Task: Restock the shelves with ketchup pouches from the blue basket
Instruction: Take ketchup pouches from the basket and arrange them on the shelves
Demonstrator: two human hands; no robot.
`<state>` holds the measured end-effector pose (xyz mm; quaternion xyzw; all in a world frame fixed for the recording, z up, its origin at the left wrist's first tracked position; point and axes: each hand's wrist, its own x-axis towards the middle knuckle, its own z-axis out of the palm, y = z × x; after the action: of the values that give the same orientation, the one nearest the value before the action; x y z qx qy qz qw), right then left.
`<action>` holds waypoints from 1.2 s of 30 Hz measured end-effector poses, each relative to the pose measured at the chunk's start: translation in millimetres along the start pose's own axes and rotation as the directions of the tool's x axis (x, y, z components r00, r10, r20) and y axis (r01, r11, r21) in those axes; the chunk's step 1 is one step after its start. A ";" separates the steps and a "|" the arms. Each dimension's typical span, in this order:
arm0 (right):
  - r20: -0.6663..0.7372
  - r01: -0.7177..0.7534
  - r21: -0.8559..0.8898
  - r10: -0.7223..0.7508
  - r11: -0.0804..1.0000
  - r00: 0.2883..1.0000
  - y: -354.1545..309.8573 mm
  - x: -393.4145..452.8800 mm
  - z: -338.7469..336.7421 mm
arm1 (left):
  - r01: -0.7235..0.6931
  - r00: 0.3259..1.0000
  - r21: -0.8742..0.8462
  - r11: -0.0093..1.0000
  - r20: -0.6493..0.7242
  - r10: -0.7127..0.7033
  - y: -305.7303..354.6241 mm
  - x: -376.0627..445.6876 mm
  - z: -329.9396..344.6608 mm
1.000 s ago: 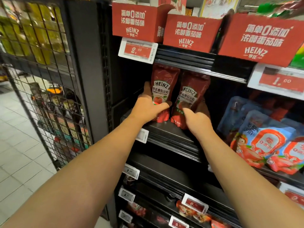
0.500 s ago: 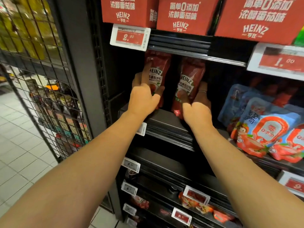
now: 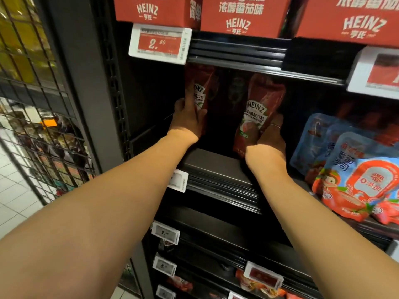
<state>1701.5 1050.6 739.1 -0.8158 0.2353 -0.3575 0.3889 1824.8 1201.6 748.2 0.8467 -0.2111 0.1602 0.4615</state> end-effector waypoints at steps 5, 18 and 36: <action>0.055 -0.004 -0.021 0.005 1.000 0.998 -1.6 20.3 5.9 | -0.054 0.998 -0.011 0.998 -0.036 0.054 -14.2 9.9 12.4; 0.107 0.084 0.174 -0.104 0.981 0.989 -1.6 67.2 61.4 | -0.075 0.994 0.037 0.997 -0.080 0.077 -25.2 16.5 16.9; 0.116 0.013 -0.172 0.007 0.985 0.993 6.1 89.3 74.1 | 0.021 0.994 0.053 0.998 -0.105 -0.015 -34.3 61.8 40.4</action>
<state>1814.2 1022.5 737.2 -0.8662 0.2409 -0.2883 0.3294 1898.3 1171.0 731.4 0.8511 -0.1745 0.2057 0.4504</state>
